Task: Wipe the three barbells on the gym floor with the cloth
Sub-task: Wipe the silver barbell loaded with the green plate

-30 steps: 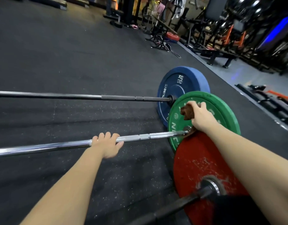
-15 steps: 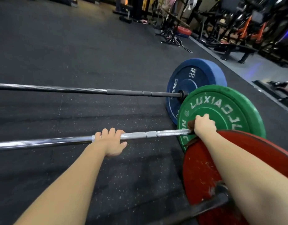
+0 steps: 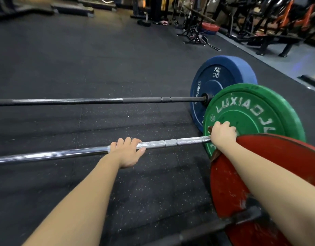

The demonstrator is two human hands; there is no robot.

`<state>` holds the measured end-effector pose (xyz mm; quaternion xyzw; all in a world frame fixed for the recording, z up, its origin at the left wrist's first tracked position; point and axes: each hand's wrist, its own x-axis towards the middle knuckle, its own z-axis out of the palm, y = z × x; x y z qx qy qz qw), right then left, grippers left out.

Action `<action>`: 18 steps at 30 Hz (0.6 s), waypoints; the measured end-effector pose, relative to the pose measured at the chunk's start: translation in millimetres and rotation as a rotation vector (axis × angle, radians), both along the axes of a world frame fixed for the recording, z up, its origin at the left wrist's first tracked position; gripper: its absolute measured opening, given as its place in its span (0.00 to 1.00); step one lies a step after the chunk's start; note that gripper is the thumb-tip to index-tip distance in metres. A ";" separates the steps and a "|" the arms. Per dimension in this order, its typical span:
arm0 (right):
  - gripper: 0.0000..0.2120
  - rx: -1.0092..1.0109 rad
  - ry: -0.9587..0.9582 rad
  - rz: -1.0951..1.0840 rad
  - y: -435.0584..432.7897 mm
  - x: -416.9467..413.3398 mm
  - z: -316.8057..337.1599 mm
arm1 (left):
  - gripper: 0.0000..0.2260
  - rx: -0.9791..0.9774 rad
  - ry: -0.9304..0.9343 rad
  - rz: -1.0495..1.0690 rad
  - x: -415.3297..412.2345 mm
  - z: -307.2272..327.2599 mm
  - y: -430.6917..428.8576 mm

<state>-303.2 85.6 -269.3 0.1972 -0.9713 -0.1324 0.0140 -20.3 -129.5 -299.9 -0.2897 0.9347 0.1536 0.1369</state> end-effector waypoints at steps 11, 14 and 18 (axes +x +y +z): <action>0.13 -0.209 -0.008 0.101 -15.4 23.6 -15.6 | 0.24 -0.005 -0.024 -0.014 1.1 5.4 1.7; 0.14 -0.221 -0.019 0.052 -5.1 10.6 -14.8 | 0.24 0.007 -0.018 -0.012 1.7 6.3 2.1; 0.12 -0.199 -0.024 -0.013 -6.6 7.8 -15.9 | 0.24 0.003 -0.015 -0.014 2.0 6.3 1.6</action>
